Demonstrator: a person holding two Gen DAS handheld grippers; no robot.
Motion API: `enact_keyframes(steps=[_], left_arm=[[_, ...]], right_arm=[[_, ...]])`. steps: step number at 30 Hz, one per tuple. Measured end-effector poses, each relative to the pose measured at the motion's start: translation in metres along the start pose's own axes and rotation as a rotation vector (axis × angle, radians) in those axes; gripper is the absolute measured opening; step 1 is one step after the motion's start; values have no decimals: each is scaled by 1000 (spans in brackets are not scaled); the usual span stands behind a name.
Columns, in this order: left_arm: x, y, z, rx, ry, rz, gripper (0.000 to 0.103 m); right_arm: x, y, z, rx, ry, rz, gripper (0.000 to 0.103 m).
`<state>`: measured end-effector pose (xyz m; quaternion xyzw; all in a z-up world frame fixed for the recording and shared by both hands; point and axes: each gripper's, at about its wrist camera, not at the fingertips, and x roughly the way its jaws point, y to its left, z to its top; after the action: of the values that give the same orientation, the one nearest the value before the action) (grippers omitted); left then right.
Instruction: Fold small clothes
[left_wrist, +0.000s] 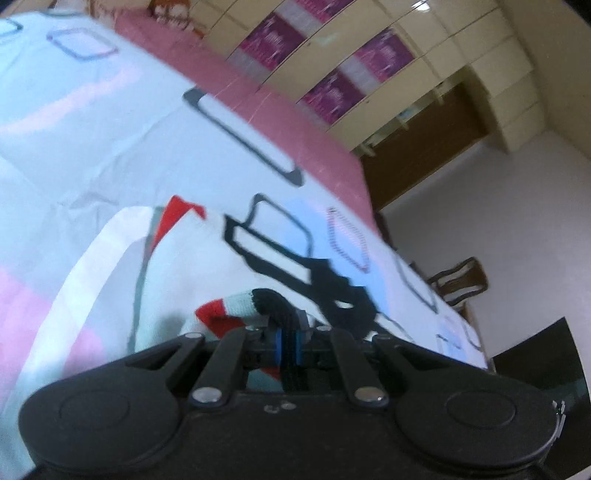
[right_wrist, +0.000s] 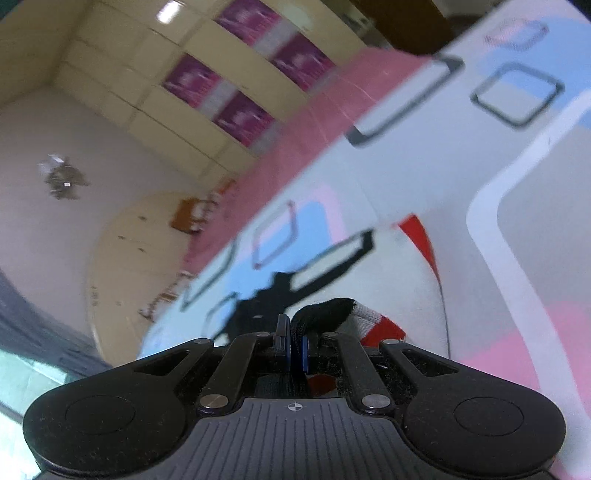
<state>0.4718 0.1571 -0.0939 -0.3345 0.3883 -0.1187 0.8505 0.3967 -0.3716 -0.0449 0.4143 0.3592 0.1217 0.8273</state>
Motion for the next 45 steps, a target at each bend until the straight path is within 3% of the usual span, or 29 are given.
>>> enact_keyframes(steps=[6,8,9,10,11,12,15,17,19,21,26,27,31,32,33,37,40,45], left_arm=[[31,19,9,-27,31,-51,10],[37,22,12,-33,8,-89,37],[40,19,16,-37,0,-100,41],[43,19,18,-35,-4,-112,45],[47,17,21,-23,-10,-115,49],[51,15,23,-9,-10,-108,51],[53,11,27,29,-20,-97,55],[47,9,29,69,-47,-91,68],[41,8,31,105,-67,-62,74],[40,6,32,171,-46,-15,72],[57,-10,30,363,74,125,52],[61,-15,27,407,90,157,50],[73,-35,14,589,92,255,36],[73,-38,11,619,83,257,18],[69,-39,10,618,56,245,4],[49,-31,15,549,-80,231,4],[64,-24,15,552,-23,261,4],[70,-25,19,560,2,271,7]], right_arm=[[43,-31,23,83,42,-12,5],[51,-35,30,81,37,3,5],[55,-35,33,83,38,-10,16],[57,-34,35,74,30,-29,47],[57,-33,36,51,-12,-43,62],[53,-31,37,35,-50,-46,69],[46,-33,43,41,-92,-33,69],[42,-27,43,-21,-88,-46,69],[41,-21,39,-95,-67,-58,69],[43,-16,34,-154,-44,-73,69],[71,2,19,-326,24,-155,67],[77,5,17,-369,37,-187,55],[100,22,3,-571,66,-322,30],[101,26,-2,-615,67,-344,24],[102,29,-5,-651,60,-359,3],[91,29,-4,-642,-12,-388,3],[93,18,-3,-604,-13,-427,3],[103,17,-7,-612,5,-470,3]])
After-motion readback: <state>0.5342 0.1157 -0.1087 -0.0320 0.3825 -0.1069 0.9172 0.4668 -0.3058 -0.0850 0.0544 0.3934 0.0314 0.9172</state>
